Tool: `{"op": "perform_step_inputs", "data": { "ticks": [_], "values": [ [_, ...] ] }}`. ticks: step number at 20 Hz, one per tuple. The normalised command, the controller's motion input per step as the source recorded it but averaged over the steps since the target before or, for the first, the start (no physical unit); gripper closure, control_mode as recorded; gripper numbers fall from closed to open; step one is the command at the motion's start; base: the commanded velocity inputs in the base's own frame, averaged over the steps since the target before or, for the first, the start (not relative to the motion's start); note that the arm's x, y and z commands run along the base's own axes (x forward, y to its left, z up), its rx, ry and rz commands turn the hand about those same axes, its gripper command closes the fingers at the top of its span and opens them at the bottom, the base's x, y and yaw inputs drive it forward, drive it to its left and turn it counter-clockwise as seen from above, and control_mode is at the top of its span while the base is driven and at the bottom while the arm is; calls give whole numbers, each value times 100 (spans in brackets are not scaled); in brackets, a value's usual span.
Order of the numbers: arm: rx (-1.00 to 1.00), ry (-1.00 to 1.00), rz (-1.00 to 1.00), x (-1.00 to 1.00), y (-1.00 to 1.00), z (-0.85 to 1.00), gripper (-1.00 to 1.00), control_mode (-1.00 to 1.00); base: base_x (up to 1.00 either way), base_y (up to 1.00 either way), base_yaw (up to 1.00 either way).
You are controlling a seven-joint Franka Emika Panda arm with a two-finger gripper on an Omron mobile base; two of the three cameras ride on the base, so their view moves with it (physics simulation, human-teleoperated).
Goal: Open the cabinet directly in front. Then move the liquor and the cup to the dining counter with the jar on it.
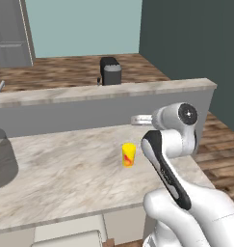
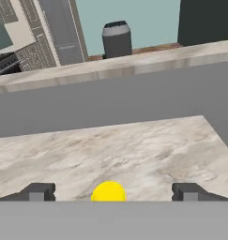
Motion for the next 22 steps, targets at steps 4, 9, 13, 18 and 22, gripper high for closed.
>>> {"op": "perform_step_inputs", "data": {
  "ticks": [4,9,13,18,22],
  "values": [
    [8,0,0,-100,-26,100,-100,-100,0,0,0],
    [5,2,0,-100,-27,90,-100,-100,0,0,0],
    [0,11,0,-100,-18,51,-100,-100,0,0,0],
    [0,-5,-2,-94,-17,6,-100,-100,0,0,0],
    [0,-1,0,-3,0,0,-100,-100,0,0,0]
  ]
}}
